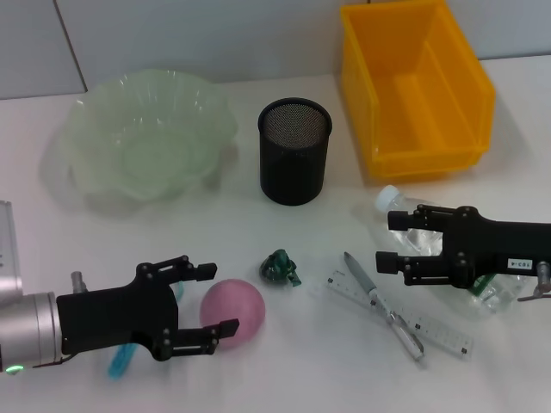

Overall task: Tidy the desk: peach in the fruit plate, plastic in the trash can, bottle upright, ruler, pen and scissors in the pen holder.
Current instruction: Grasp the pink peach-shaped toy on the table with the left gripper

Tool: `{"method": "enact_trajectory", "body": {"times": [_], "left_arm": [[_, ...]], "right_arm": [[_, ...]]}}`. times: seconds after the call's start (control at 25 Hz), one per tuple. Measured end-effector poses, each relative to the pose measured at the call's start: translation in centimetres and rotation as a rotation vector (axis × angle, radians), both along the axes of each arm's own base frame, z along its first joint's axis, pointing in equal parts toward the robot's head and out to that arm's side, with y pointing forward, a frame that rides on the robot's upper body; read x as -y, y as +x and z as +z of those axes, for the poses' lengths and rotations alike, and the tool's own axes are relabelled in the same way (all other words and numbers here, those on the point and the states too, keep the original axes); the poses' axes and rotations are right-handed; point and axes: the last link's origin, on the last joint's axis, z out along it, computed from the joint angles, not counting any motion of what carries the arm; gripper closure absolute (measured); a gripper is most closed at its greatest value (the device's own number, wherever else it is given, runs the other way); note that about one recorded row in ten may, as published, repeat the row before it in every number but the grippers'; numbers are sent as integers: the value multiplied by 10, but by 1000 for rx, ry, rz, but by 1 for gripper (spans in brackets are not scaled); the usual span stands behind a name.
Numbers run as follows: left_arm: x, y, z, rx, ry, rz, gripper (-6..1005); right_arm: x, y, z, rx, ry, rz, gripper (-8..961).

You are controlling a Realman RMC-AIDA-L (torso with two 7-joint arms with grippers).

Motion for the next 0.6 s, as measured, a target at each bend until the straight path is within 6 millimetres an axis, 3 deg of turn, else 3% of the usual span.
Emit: {"method": "enact_trajectory", "body": {"times": [0.6], "left_arm": [[-4, -1, -11, -51, -5, 4, 172]], "right_arm": [[2, 2, 0, -1, -2, -6, 170]]}}
